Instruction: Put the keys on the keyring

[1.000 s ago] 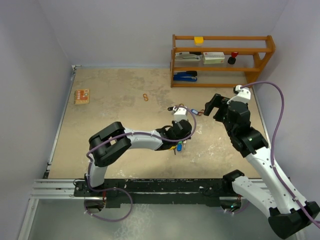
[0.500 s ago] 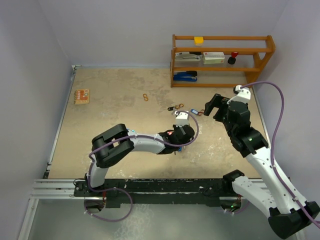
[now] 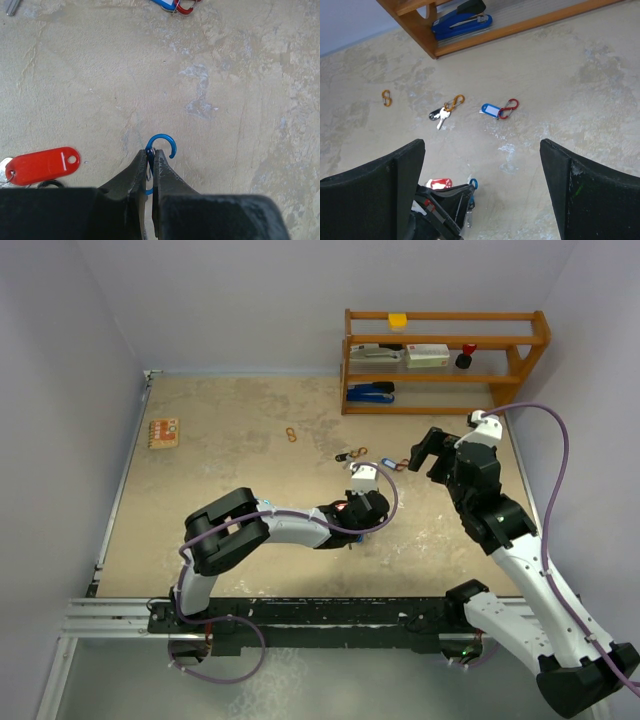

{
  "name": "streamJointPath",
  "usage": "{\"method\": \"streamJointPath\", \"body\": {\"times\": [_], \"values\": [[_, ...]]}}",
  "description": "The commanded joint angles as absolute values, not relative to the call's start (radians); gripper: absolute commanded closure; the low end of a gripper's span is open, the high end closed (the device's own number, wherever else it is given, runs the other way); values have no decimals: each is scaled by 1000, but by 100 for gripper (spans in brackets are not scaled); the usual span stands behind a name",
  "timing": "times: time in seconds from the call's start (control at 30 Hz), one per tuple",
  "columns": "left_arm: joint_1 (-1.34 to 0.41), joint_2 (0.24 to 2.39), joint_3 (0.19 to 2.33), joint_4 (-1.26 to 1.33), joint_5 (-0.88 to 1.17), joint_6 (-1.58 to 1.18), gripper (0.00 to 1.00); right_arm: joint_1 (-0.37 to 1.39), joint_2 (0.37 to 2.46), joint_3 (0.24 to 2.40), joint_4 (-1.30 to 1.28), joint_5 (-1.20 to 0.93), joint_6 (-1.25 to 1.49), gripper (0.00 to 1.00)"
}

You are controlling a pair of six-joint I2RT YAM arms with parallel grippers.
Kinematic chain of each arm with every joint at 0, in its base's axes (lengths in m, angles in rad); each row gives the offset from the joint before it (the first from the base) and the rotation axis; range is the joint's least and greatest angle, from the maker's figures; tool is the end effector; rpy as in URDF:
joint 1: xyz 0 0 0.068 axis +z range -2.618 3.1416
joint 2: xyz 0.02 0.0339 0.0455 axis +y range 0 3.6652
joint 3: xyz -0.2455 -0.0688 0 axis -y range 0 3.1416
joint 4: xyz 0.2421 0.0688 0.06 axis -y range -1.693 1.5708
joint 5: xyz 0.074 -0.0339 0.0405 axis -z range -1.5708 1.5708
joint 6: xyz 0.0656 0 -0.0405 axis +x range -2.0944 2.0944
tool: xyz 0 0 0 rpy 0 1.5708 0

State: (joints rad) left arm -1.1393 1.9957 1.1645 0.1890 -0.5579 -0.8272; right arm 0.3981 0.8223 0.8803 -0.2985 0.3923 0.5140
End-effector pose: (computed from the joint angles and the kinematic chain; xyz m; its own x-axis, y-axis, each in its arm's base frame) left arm 0.2124 -0.3784 0.1211 -0.6063 -0.1763 -0.7755 0.2173 0.9013 -0.3748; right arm 0.2143 0.0629 0.3353 -0.1990 0.4092 -0.8905 0.0941 0.9125 0.3982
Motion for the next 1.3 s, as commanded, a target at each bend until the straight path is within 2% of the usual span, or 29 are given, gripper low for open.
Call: {"method": "streamJointPath", "body": {"times": [0.0,0.67,1.03,1.27], "values": [[-1141,1951,1163,190,-579,-813,100,397,812,880,-272,418,523,0],[-1141,1907,1159,137,-613,-822,100,397,814,879,-270,415,525,0],[-1141,1944,1235,-26,-659,-865,100,397,816,879,-265,412,527,0],[-1141,1957,1248,-28,-643,-862,100,396,817,878,-264,412,527,0]]}}
